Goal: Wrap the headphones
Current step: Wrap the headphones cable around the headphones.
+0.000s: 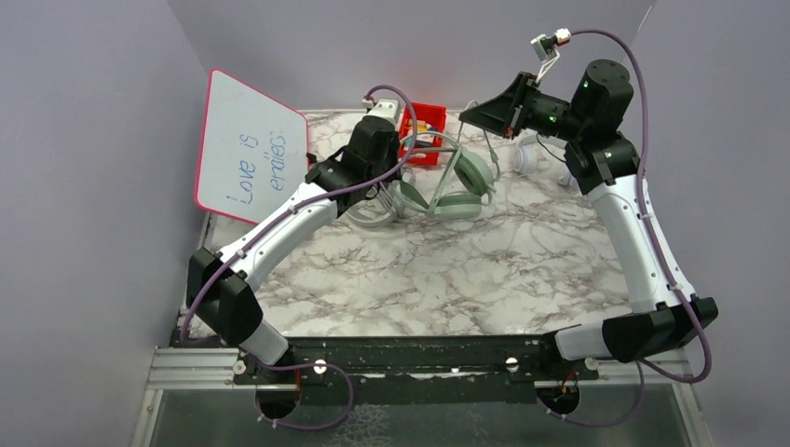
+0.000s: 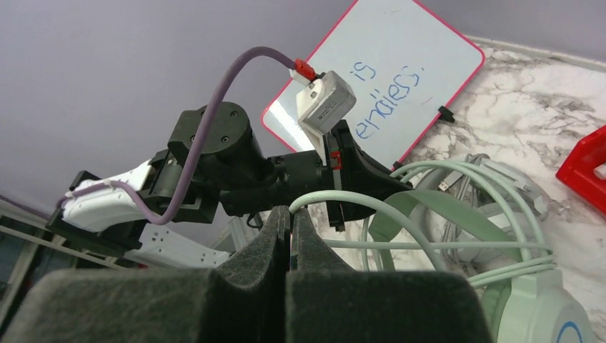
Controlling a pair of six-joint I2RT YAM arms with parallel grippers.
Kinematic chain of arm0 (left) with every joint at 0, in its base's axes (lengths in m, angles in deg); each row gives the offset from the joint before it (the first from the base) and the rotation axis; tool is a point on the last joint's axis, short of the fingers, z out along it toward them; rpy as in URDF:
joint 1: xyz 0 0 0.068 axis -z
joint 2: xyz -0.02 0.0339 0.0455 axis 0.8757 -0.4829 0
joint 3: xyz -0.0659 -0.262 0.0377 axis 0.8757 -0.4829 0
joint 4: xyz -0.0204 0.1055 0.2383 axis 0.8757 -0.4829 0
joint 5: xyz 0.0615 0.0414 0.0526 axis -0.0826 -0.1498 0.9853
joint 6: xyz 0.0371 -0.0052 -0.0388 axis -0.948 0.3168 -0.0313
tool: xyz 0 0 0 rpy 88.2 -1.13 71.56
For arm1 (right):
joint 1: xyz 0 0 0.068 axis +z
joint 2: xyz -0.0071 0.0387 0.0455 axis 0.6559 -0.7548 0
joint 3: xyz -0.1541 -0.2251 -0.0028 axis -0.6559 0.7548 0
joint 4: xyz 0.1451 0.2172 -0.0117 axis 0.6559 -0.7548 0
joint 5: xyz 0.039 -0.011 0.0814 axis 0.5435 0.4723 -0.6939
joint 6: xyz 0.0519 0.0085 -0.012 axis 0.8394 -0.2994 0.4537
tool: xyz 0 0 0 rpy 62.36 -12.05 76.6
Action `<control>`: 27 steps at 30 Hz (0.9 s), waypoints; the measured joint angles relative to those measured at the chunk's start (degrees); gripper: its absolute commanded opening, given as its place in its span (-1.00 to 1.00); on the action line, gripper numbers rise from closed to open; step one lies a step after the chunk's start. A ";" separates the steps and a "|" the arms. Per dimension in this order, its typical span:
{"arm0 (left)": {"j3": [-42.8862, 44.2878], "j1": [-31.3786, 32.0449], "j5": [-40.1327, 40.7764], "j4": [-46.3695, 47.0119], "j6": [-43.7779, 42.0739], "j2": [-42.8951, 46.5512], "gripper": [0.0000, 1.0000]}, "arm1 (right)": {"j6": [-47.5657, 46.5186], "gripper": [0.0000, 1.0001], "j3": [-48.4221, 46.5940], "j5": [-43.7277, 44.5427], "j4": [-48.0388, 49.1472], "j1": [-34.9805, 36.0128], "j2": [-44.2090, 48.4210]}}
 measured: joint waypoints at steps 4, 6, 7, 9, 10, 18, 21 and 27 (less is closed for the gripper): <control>1.22 0.79 2.10 1.25 1.60 -1.31 -1.00 | -3.58 -0.99 -0.94 2.10 -3.67 2.71 0.83; 2.40 1.57 4.68 2.08 1.29 -2.40 -1.00 | -6.29 -0.99 -3.06 4.28 -8.37 3.52 0.70; 2.71 2.10 6.40 2.97 1.09 -2.84 -1.00 | -7.41 -0.99 -4.00 5.40 -10.62 3.74 0.68; 2.73 2.67 8.55 4.61 0.83 -3.13 -1.00 | -8.46 -0.99 -4.55 6.69 -13.29 4.00 1.14; 2.75 2.95 9.60 5.42 0.59 -3.17 -1.00 | -8.61 -0.99 -4.35 7.19 -14.27 4.04 1.51; 4.26 3.37 17.51 11.39 -0.52 -4.37 -1.00 | -0.50 -0.99 5.68 10.73 -15.06 4.85 6.40; 4.61 3.65 19.08 13.99 -0.24 -4.37 -1.00 | 5.22 -0.99 10.40 12.09 -12.76 5.25 8.11; 4.61 4.48 20.15 17.51 2.62 -4.00 -1.00 | 15.08 -0.94 22.08 15.96 -4.13 5.60 14.21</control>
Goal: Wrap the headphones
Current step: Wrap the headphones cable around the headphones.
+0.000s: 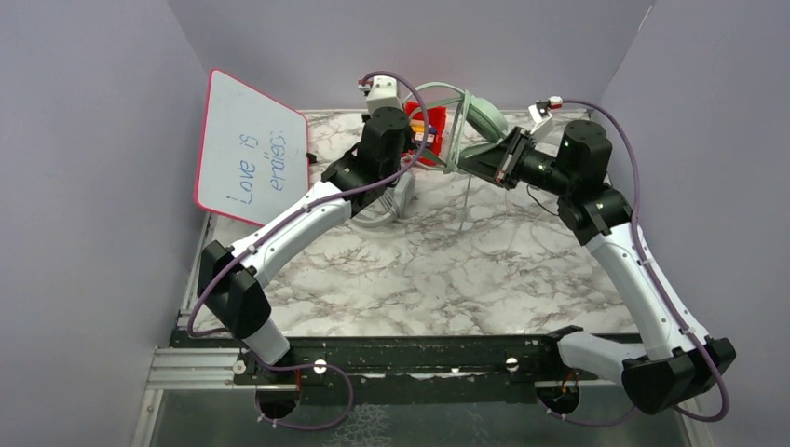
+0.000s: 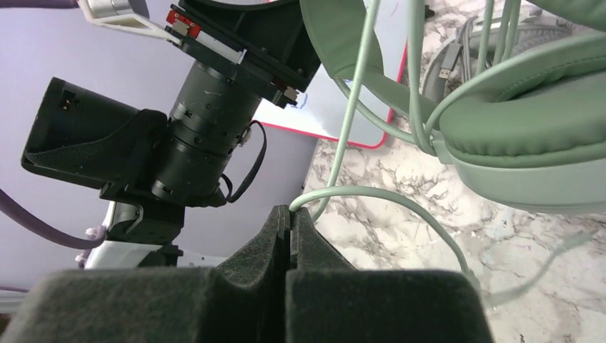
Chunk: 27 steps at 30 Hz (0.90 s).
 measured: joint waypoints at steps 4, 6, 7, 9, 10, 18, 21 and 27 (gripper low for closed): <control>0.00 0.11 -0.04 1.22 2.67 1.09 -1.00 | 1.88 -0.81 3.10 1.46 4.72 0.33 2.36; 0.00 0.11 -0.17 1.66 4.02 1.90 -1.00 | 2.16 -0.77 5.20 1.99 6.47 0.48 3.65; 0.00 0.11 -0.28 1.95 4.72 2.10 -1.00 | 2.45 -0.75 6.56 2.03 7.39 0.52 4.33; 0.17 0.11 -0.55 2.51 6.23 2.82 -1.00 | 2.80 -0.68 9.20 1.90 8.50 0.79 5.29; 0.59 0.11 -0.63 2.71 6.93 2.89 -1.00 | 2.91 -0.65 10.38 1.86 8.70 0.96 5.42; 1.95 -0.17 -2.38 4.09 8.96 4.33 -1.00 | 0.55 0.13 12.52 -0.42 7.93 1.11 4.63; 1.97 -0.15 -3.23 4.15 9.03 5.14 -1.00 | -2.60 0.53 12.24 -0.48 5.77 1.11 5.20; 3.82 -0.15 -4.85 3.69 9.01 6.10 -1.00 | -11.63 0.97 10.75 3.13 -2.10 1.11 8.22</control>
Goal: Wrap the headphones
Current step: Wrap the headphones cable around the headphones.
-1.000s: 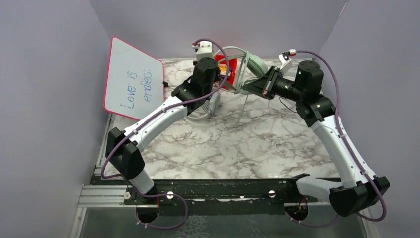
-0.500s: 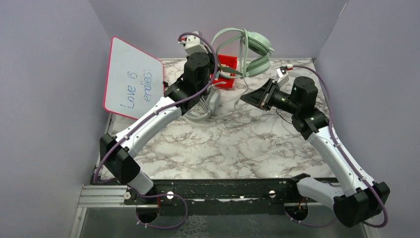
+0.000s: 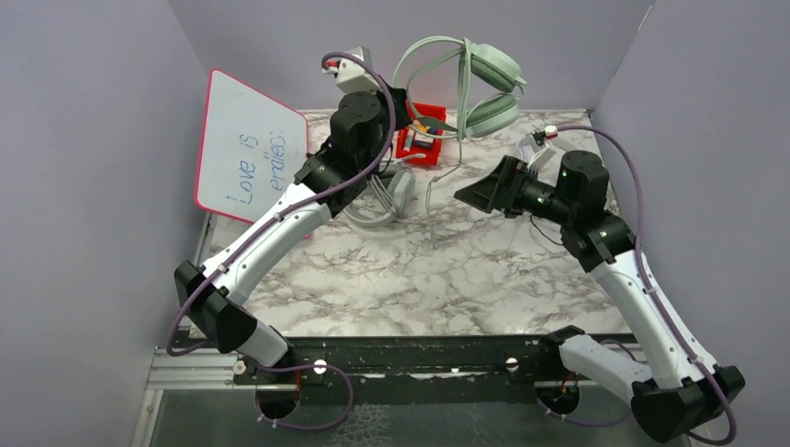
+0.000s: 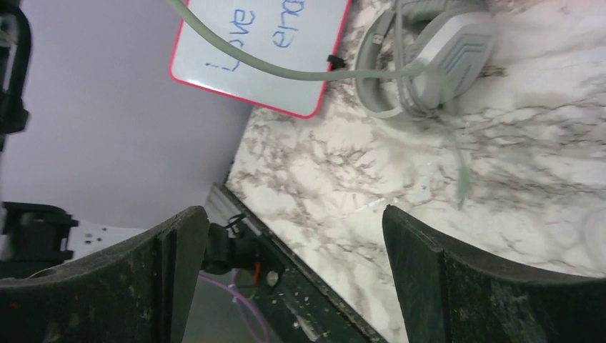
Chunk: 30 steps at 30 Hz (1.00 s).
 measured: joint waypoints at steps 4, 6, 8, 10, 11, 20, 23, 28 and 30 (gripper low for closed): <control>2.27 -0.02 -1.73 -0.31 0.00 0.07 -1.00 | -3.26 0.99 0.13 5.49 -4.96 -0.48 4.07; 2.82 -0.02 -2.64 -0.37 0.20 0.33 -1.00 | -3.48 0.99 0.59 7.63 -6.93 -1.66 5.29; 2.82 -0.02 -3.89 -0.44 0.70 0.94 -1.00 | -2.82 0.99 0.94 9.53 -9.14 -3.37 5.05; 2.80 -0.02 -5.22 -0.46 1.18 1.62 -1.00 | -0.81 0.99 1.11 11.15 -11.23 -5.86 3.52; 2.80 -0.02 -5.84 -0.46 1.51 1.92 -1.00 | 0.31 0.99 1.36 11.47 -11.96 -7.26 2.49; 1.64 0.00 -10.78 -0.17 3.96 3.96 -1.00 | 17.90 0.99 3.23 5.92 -18.86 -17.90 -17.70; 0.59 -0.02 -12.41 0.07 4.48 4.22 -1.00 | 24.76 0.99 5.44 1.03 -18.21 -17.84 -20.92; -2.29 -0.02 -15.04 0.81 4.72 4.52 -1.00 | 36.04 0.99 7.58 -4.20 -15.93 -15.85 -21.92; -2.97 -0.02 -15.78 0.90 4.68 4.52 -1.00 | 40.04 0.99 7.48 -5.20 -15.08 -14.10 -22.14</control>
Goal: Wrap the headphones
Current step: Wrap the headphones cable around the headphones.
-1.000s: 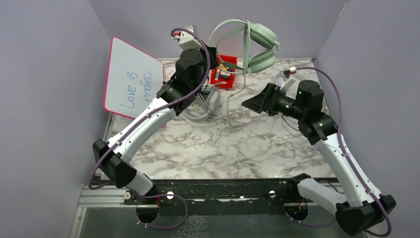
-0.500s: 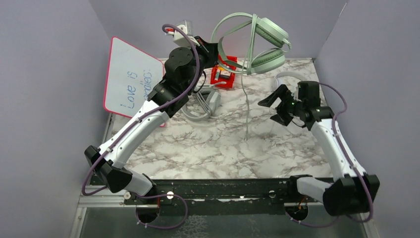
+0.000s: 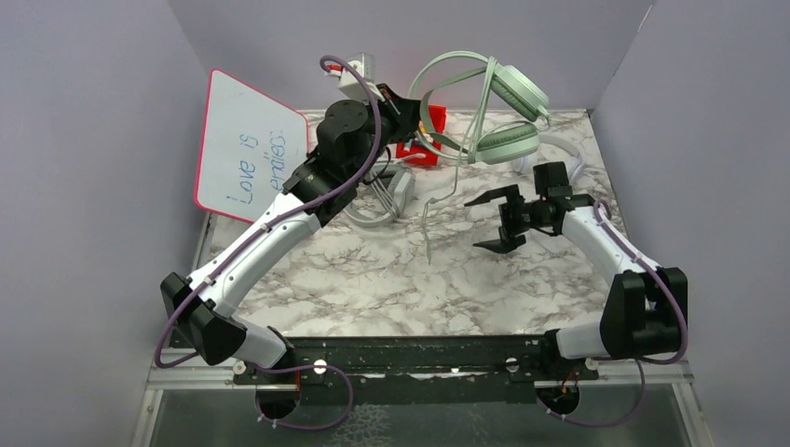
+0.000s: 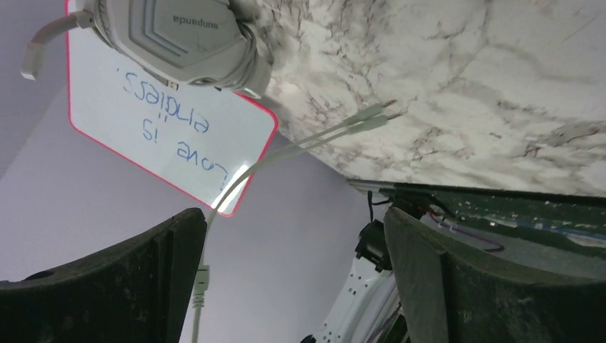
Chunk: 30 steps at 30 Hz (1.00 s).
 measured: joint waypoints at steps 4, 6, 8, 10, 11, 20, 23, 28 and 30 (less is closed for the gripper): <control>-2.03 0.00 -1.18 1.49 -0.07 0.04 -1.00 | 7.93 0.99 0.74 -1.44 2.34 4.44 -0.09; -2.91 0.00 -1.60 2.08 -0.07 0.04 -1.00 | 12.09 0.99 2.54 -2.08 5.16 7.41 -0.09; -3.43 0.00 -2.05 2.40 -0.04 0.04 -1.00 | 15.61 0.99 4.39 -2.40 7.15 9.79 -0.39; -3.74 0.00 -2.64 2.86 0.00 0.04 -1.00 | 18.64 0.98 5.46 -3.19 9.03 11.54 -1.36; -3.82 0.02 -2.86 3.04 0.00 0.04 -1.00 | 19.80 0.95 5.75 -3.41 10.05 11.80 -2.03; -4.70 0.02 -4.52 4.17 0.22 1.27 -1.00 | 27.15 -0.23 8.96 -2.62 18.64 12.55 -2.75; -4.72 0.02 -5.07 4.24 0.44 2.36 -1.00 | 28.98 -0.36 11.74 -2.03 21.66 12.61 -1.42; -4.70 0.02 -5.90 4.24 0.92 3.93 -1.00 | 30.01 -0.02 12.85 -1.38 25.55 12.61 -1.84; -4.70 0.02 -6.16 4.22 1.05 4.50 -1.00 | 30.01 -0.13 12.87 -1.36 27.12 12.61 -2.58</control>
